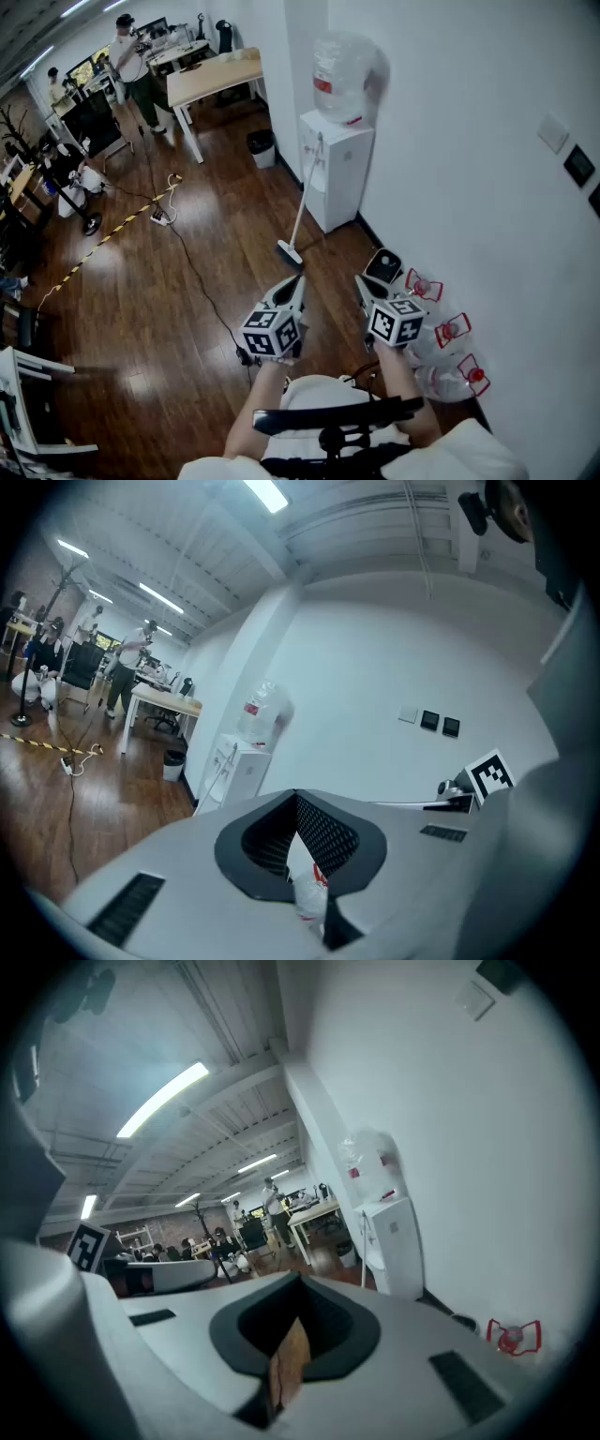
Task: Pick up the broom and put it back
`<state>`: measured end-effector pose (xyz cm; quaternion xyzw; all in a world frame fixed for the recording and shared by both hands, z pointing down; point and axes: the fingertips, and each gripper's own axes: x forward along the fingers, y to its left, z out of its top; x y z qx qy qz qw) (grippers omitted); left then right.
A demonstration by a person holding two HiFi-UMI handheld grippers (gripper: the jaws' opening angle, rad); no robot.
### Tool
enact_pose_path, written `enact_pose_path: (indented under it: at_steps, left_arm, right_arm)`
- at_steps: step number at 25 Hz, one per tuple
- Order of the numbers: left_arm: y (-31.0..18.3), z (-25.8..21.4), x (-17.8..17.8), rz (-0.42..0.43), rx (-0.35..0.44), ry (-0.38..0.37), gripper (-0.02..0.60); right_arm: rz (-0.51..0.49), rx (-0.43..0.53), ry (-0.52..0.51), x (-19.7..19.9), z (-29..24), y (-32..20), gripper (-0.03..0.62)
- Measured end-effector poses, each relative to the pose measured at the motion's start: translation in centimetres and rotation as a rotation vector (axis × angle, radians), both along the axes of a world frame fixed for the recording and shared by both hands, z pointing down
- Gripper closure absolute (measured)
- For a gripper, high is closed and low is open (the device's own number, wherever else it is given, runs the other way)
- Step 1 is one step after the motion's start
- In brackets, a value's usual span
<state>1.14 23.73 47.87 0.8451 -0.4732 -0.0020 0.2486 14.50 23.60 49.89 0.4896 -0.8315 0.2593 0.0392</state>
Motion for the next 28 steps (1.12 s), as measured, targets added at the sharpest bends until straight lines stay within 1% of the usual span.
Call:
enact_pose_path:
  at_steps: [10, 14, 17, 22, 25, 28]
  left_arm:
    - [0.3, 0.3, 2.9, -0.021, -0.004, -0.018, 0.588]
    - [0.8, 1.1, 4.6, -0.04, -0.011, -0.027, 0.588]
    - [1.7, 1.8, 5.6, -0.058, -0.025, -0.021, 0.588]
    - [2.6, 2.6, 6.1, -0.085, -0.041, -0.045, 0.588]
    - [2.1, 2.7, 6.0, -0.105, -0.046, -0.051, 0.588]
    - [1.3, 2.7, 6.0, -0.107, -0.044, -0.055, 0.588]
  right_arm:
    - [-0.022, -0.01, -0.021, 2.9, 0.7, 0.0, 0.586]
    - [-0.045, -0.015, -0.031, 4.4, 1.5, 0.3, 0.586]
    - [-0.051, -0.029, -0.036, 5.8, 2.3, 0.8, 0.586]
    - [-0.043, -0.042, -0.059, 8.1, 3.1, 1.0, 0.586]
    - [-0.043, -0.05, -0.065, 8.9, 3.4, 0.7, 0.586]
    - [-0.025, -0.051, -0.072, 9.6, 3.8, -0.1, 0.586]
